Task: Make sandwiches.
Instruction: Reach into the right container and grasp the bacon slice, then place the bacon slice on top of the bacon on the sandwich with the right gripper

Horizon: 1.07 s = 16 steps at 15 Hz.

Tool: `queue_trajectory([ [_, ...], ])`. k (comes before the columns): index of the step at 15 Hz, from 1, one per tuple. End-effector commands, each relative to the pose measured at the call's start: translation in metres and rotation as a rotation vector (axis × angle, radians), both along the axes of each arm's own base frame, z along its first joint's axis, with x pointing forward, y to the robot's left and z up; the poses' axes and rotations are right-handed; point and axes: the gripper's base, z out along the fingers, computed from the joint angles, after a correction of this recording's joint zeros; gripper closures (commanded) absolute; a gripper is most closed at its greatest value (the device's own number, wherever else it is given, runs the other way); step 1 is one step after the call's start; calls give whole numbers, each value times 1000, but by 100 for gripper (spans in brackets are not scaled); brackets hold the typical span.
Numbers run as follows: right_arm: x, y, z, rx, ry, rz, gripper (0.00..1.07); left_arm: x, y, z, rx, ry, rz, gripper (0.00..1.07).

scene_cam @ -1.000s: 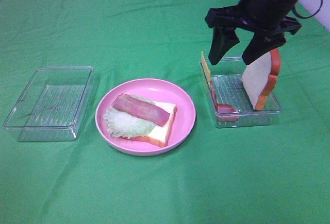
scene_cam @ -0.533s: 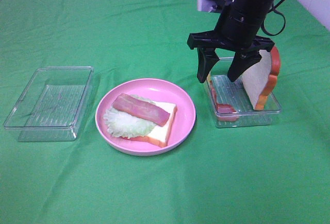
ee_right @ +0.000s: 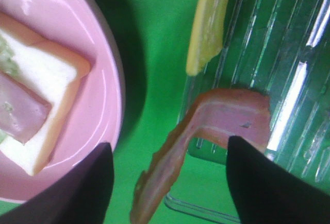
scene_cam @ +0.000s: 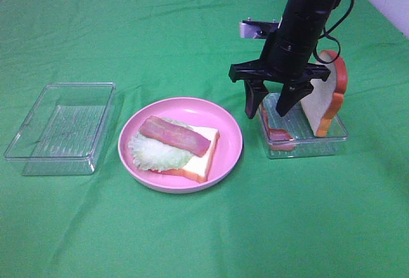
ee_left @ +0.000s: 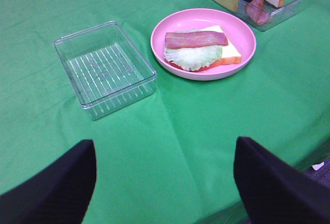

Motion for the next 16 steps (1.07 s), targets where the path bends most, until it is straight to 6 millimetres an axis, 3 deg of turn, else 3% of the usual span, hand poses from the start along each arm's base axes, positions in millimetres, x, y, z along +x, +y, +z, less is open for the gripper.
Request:
queue_trajectory([
  [1,1,-1,1,-10,-8,5,60,-2,1,-1,-11,-24,-3,35],
  [8,-1,-1,1,-15,15,10,107,-2,1,-1,-11,-24,-3,35],
  [13,-3,0,28,-25,91,45,107,-2,1,-1,-11,-24,-3,35],
  [16,-4,0,53,5,43,46,107,-2,1,-1,-11,-24,-3,35],
])
